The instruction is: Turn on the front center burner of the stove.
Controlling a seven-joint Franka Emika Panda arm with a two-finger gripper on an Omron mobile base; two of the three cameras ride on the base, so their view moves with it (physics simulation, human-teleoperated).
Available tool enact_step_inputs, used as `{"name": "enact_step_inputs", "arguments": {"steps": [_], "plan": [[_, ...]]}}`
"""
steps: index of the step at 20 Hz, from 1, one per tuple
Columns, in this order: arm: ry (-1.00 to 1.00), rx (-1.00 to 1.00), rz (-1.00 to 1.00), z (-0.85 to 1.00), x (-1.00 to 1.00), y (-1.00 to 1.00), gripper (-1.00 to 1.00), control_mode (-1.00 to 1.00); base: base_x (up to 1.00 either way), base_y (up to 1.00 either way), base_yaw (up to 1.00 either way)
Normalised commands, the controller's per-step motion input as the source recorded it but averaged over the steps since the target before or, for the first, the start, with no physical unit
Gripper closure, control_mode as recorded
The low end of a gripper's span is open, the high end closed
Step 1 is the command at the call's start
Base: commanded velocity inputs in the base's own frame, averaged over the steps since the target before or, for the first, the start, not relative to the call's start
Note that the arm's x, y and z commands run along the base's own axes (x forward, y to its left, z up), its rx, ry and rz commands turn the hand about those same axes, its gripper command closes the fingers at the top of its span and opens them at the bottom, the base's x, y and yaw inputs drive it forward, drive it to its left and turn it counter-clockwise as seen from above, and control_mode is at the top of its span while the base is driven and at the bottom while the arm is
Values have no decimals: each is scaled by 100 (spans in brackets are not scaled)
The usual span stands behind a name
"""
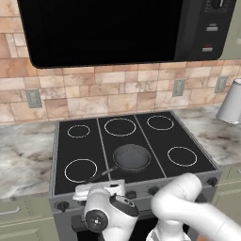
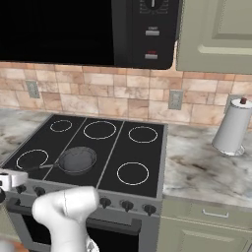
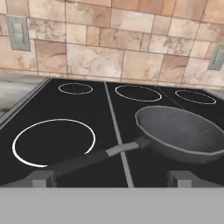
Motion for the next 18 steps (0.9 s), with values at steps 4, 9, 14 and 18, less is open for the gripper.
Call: {"name": "enact_step_inputs", "arguments": {"steps": [4,9,14,18], "plan": [[-21,1,0,-66,-37,0,-100,-100,0,0,0],[-16,0,0,-54,-13,0,-100,-100,0,0,0],[0,0,0,-18,0,0,-100,-100,0,0,0],[0,0,0,-24,8,0,-100,-100,0,0,0]]}}
